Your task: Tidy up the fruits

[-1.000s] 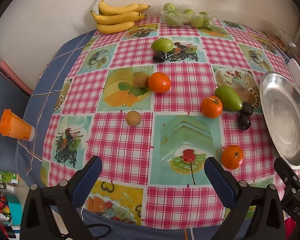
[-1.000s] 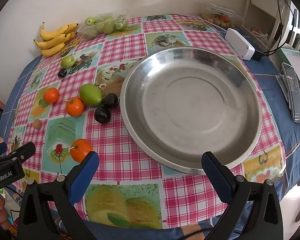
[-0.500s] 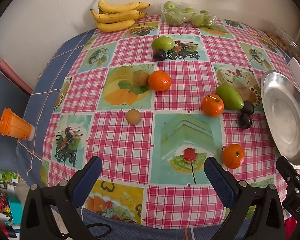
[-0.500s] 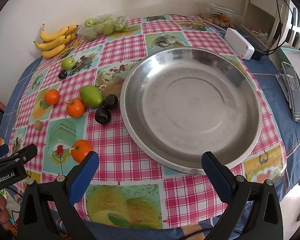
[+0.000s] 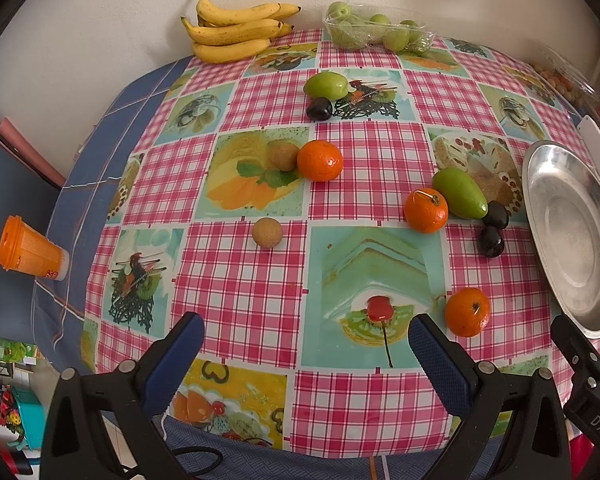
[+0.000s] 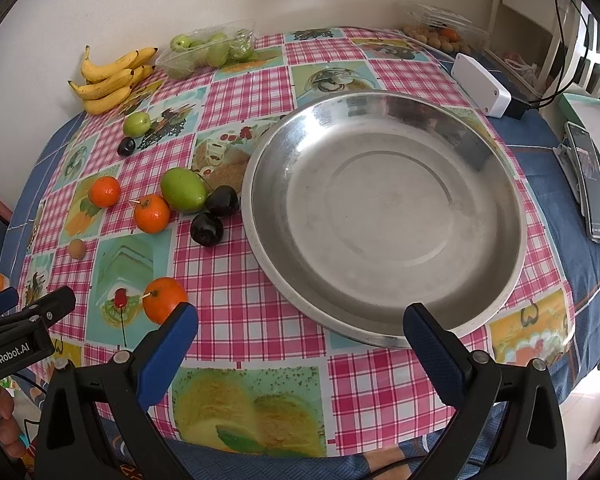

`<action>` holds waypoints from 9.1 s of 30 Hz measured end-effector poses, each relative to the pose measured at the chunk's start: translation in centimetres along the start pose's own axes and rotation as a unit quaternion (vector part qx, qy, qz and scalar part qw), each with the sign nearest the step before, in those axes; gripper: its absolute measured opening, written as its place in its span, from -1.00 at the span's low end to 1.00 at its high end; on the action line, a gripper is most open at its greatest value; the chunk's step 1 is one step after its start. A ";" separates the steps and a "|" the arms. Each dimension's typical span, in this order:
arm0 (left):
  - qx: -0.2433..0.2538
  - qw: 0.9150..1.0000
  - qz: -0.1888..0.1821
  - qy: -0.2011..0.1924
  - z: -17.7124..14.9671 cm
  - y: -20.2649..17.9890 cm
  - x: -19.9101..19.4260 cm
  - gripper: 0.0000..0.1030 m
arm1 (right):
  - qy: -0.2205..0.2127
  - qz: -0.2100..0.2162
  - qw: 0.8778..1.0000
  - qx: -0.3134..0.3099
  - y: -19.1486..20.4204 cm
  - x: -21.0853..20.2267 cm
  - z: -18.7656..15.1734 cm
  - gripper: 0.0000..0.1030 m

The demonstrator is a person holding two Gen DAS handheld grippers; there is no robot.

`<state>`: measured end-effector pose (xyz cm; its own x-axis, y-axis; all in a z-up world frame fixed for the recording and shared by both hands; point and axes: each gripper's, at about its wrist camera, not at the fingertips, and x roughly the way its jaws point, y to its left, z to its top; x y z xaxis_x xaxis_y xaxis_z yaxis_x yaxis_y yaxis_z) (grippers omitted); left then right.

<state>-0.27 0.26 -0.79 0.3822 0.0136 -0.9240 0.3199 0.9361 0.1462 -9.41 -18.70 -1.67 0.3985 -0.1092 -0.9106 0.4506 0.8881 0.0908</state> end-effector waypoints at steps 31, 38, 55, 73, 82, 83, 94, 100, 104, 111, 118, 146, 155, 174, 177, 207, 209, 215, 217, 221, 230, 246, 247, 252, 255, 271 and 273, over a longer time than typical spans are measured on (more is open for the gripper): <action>-0.014 1.000 -0.001 0.006 0.5 0.8 0.1 1.00 | 0.002 -0.003 0.999 -0.033 2.2 0.2 0.1 0.98; -0.072 0.997 -0.010 -0.008 0.7 3.4 0.0 1.00 | -0.014 0.012 0.997 -0.070 4.6 -0.1 0.2 0.98; -0.164 0.982 -0.092 -0.002 1.1 7.4 2.8 1.00 | 0.018 0.067 0.995 -0.071 7.0 2.4 0.8 0.98; -0.157 0.986 -0.061 0.017 2.3 7.9 4.6 0.76 | 0.051 0.065 0.992 -0.096 8.4 3.8 0.9 0.82; -0.128 0.990 -0.061 0.002 4.0 6.7 5.3 0.57 | 0.066 0.068 0.990 -0.109 9.3 4.5 0.9 0.00; -0.128 0.990 -0.060 0.002 4.1 6.7 5.4 0.53 | 0.068 0.069 0.989 -0.109 9.4 4.5 0.9 -0.04; -0.114 0.991 -0.069 0.008 4.7 6.1 7.2 -0.08 | 0.065 0.087 0.989 -0.103 9.4 3.8 1.2 -0.27; -0.112 0.991 -0.074 0.008 4.9 5.9 8.1 -0.31 | 0.052 0.096 0.990 -0.089 9.0 2.9 1.8 -0.26; -0.107 0.991 -0.075 0.005 5.0 5.7 8.2 -0.47 | 0.046 0.102 0.990 -0.081 8.7 2.5 2.3 -0.27; -0.107 0.992 -0.071 -0.011 5.4 5.6 7.3 -0.47 | 0.031 0.105 0.991 -0.071 8.5 2.0 3.0 -0.27; -0.122 0.990 -0.073 0.007 5.8 4.9 7.0 -0.47 | 0.020 0.099 0.993 -0.061 8.3 1.9 4.2 -0.27; 0.029 0.979 -0.201 -0.026 7.5 -14.4 -0.1 -0.47 | 0.036 -0.037 0.989 0.135 -7.9 2.6 6.0 -0.26; 0.051 0.972 -0.227 0.013 5.8 -18.2 1.1 -0.47 | 0.058 -0.054 0.985 0.156 -10.9 3.4 4.5 -0.25; 0.082 0.972 -0.220 0.028 5.2 -19.6 2.2 -0.42 | 0.047 -0.046 0.986 0.153 -10.8 3.3 4.2 -0.24; 0.076 0.972 -0.220 0.026 5.3 -19.2 2.0 -0.42 | 0.030 -0.041 0.986 0.156 -11.1 2.6 4.6 -0.21; -0.018 0.996 -0.083 0.018 6.7 -11.3 3.1 0.92 | 0.005 -0.042 0.993 0.114 -9.9 2.5 5.6 0.75; -0.020 0.997 -0.078 0.017 6.7 -11.0 3.2 0.97 | 0.006 -0.041 0.992 0.116 -9.9 2.6 5.6 0.75; -0.023 0.998 -0.065 0.011 6.7 -10.7 3.4 1.00 | 0.002 -0.044 0.992 0.115 -9.7 2.5 5.7 1.00; -0.022 0.998 -0.063 0.011 6.6 -10.6 3.5 1.00 | 0.003 -0.049 0.992 0.116 -9.8 2.5 5.6 1.00; -0.022 0.998 -0.059 0.012 6.6 -10.5 3.7 1.00 | 0.006 -0.046 0.991 0.123 -9.9 2.6 5.5 1.00; -0.027 0.998 -0.062 0.009 6.7 -10.3 3.8 1.00 | 0.006 -0.047 0.991 0.127 -10.0 2.7 5.5 1.00; -0.089 0.990 -0.108 -0.029 8.1 -5.5 3.4 1.00 | -0.034 -0.011 0.993 0.113 -6.8 1.8 6.7 1.00; -0.093 0.989 -0.110 -0.030 8.1 -5.1 3.4 1.00 | -0.034 -0.006 0.993 0.112 -6.6 1.9 6.8 1.00; -0.120 0.986 -0.114 -0.036 8.6 -2.5 3.5 1.00 | -0.028 0.004 0.994 0.102 -5.1 2.4 7.1 1.00; -0.135 0.981 -0.137 -0.030 8.9 -1.1 3.7 1.00 | -0.032 0.020 0.994 0.098 -4.0 2.6 7.4 1.00; -0.198 0.968 -0.144 -0.052 9.4 5.3 4.3 1.00 | -0.032 0.083 0.996 0.024 4.5 3.7 8.5 1.00; -0.197 0.969 -0.135 -0.060 9.6 5.5 4.1 1.00 | -0.032 0.084 0.996 0.014 5.3 3.9 8.6 1.00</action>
<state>11.37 2.14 -0.42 0.4368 -0.2687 -0.8585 0.0759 0.9620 -0.2624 1.38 -18.24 -1.24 0.5196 0.0111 -0.8543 0.3944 0.8839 0.2514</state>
